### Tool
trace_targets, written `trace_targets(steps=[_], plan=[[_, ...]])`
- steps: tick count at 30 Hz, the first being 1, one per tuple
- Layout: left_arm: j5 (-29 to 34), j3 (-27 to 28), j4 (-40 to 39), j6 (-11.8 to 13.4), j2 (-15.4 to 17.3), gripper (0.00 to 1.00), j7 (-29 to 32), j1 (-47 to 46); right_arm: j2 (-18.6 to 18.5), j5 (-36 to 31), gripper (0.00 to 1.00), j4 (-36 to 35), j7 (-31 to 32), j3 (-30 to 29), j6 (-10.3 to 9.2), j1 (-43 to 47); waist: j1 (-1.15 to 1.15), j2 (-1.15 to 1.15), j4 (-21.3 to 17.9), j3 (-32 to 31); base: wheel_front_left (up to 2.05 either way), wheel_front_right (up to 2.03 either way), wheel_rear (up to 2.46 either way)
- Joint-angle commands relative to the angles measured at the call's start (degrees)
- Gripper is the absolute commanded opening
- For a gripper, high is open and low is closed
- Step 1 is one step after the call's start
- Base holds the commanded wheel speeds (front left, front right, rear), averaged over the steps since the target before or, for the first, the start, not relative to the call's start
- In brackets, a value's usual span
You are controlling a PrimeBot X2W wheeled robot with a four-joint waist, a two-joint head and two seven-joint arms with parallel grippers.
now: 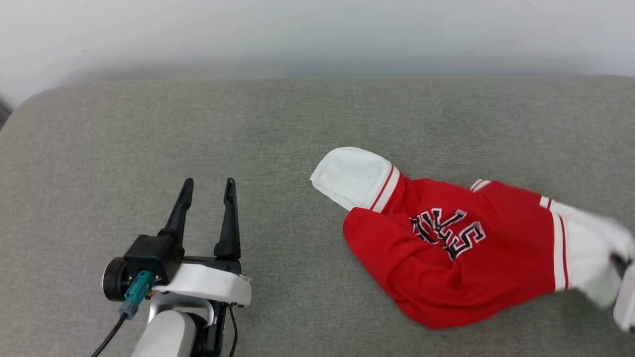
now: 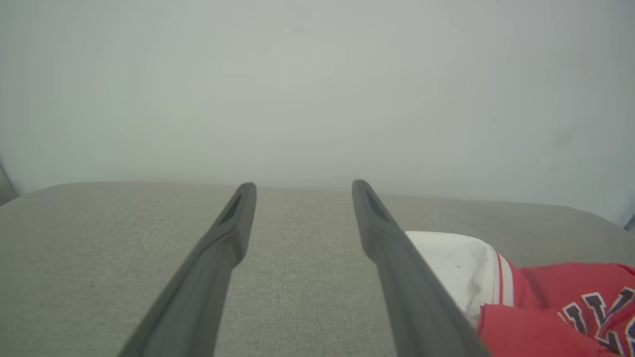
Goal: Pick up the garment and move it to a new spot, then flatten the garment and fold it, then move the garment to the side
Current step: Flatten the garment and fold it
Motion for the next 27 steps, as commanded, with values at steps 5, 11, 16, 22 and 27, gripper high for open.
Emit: trace_targets(steps=[5, 11, 16, 22, 27], plan=[[-0.32, 0.07, 0.76, 0.11, 0.46, 1.0, 0.21, 1.06, 3.62, -0.57, 0.0, 7.12, -2.42, -4.38, -0.04, 6.48, 0.0, -0.01, -1.17, -0.44, 0.0, 0.0, 0.0], [-1.09, 0.61, 1.5, 0.63, 0.97, 1.0, 0.75, 2.31, 6.96, -0.25, 1.0, 12.56, -11.76, -2.89, -0.03, 7.43, 0.0, -0.01, -1.75, -1.22, 0.0, 0.0, 0.0], [-1.61, 1.1, 1.77, 1.0, 1.75, 1.0, 1.26, 3.62, 7.79, -1.89, 1.0, 10.58, -24.84, -3.71, -0.03, 5.67, 0.0, -0.01, -2.2, -2.92, 0.0, 0.0, 0.0], [-1.98, 1.01, 2.24, 1.11, 2.51, 1.0, 2.68, 4.71, 8.73, -4.33, 1.0, 5.58, -36.34, -1.57, -0.03, 5.19, 0.0, -0.01, -2.05, -5.42, 0.0, 0.0, 0.0], [-2.11, 0.61, 2.26, 1.43, 2.92, 1.0, 4.05, 4.98, 9.88, -5.45, 1.0, 0.44, -41.24, 2.86, -0.04, 6.84, 0.0, -0.01, -2.2, -7.15, 0.0, 0.0, 0.0]])
